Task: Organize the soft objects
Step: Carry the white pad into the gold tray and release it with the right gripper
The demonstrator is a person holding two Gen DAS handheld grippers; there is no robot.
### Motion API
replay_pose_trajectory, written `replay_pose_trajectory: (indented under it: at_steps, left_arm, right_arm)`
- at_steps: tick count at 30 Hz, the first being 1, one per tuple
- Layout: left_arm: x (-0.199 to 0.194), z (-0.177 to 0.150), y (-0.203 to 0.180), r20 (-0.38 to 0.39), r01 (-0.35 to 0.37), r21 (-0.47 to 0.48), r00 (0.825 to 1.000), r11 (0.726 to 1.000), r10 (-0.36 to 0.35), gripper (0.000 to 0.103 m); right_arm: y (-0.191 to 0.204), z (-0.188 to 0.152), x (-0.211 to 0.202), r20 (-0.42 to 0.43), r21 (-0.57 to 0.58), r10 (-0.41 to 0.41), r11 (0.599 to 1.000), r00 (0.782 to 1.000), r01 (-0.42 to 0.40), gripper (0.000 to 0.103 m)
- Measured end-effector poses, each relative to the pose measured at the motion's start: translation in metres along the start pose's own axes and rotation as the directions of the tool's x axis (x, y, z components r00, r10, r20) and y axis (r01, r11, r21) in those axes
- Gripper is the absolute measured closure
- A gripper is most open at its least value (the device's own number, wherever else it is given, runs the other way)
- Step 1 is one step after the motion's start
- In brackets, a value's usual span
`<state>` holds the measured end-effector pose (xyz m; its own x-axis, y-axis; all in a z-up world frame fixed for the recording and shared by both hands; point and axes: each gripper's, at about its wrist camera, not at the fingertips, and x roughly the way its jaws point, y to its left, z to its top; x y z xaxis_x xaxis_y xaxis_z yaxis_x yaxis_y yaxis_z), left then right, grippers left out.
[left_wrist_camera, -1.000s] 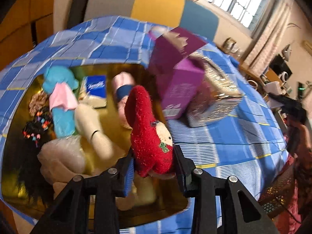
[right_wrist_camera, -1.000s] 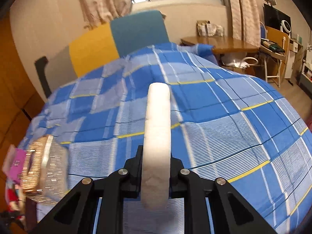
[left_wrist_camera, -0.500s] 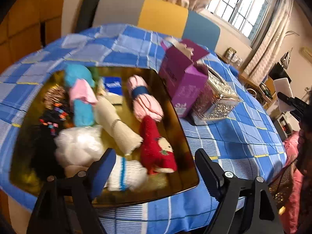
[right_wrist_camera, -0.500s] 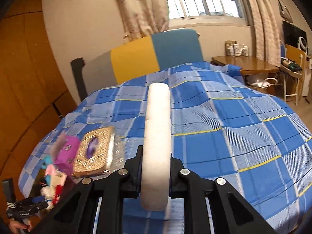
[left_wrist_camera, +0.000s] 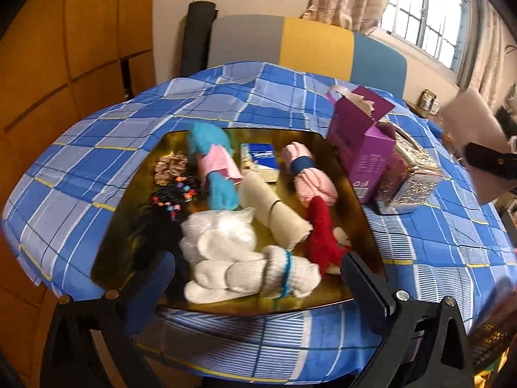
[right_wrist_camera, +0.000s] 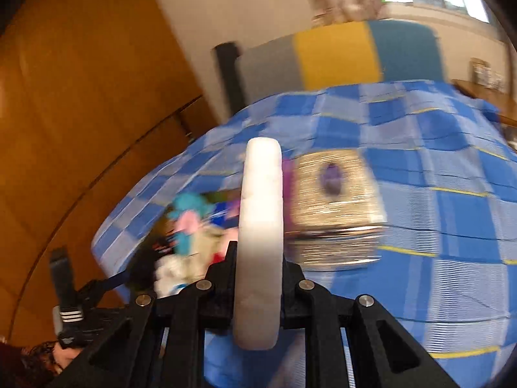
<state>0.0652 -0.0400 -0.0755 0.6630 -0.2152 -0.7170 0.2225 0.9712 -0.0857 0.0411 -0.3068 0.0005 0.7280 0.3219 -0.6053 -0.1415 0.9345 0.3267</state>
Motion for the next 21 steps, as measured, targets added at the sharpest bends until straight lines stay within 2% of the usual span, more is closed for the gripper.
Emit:
replay_pose_trajectory:
  at_steps: [5,9,12,15,17,21]
  left_arm:
    - [0.002,-0.003,0.013,-0.026,-0.045,-0.01,0.999,0.999,0.044,0.0]
    - [0.0,-0.007,0.026,-0.03,-0.075,-0.029,0.997,0.997,0.074,0.0]
    - [-0.003,-0.007,0.035,-0.018,-0.112,-0.041,0.994,0.993,0.111,0.0]
    - [-0.003,-0.006,0.041,-0.018,-0.116,-0.061,0.993,0.991,0.115,0.0]
    - [-0.004,-0.006,0.044,-0.012,-0.119,-0.065,0.993,0.991,0.119,0.0]
    - [-0.004,-0.005,0.045,-0.006,-0.137,-0.052,0.991,0.989,0.137,0.0]
  right_arm:
    - [0.053,-0.002,0.056,-0.087,-0.064,0.06,0.996,0.994,-0.066,0.085]
    - [0.082,-0.002,0.104,-0.138,-0.135,0.032,0.99,0.99,-0.051,0.085]
    - [0.089,0.0,0.134,-0.17,-0.131,0.02,0.99,0.985,-0.043,0.085]
    - [0.091,0.004,0.16,-0.198,-0.129,-0.01,0.992,0.98,-0.016,0.085]
    - [0.094,0.003,0.181,-0.219,-0.154,-0.058,0.988,0.974,0.024,0.085]
    - [0.09,-0.005,0.206,-0.292,-0.175,-0.146,0.98,0.945,0.097,0.073]
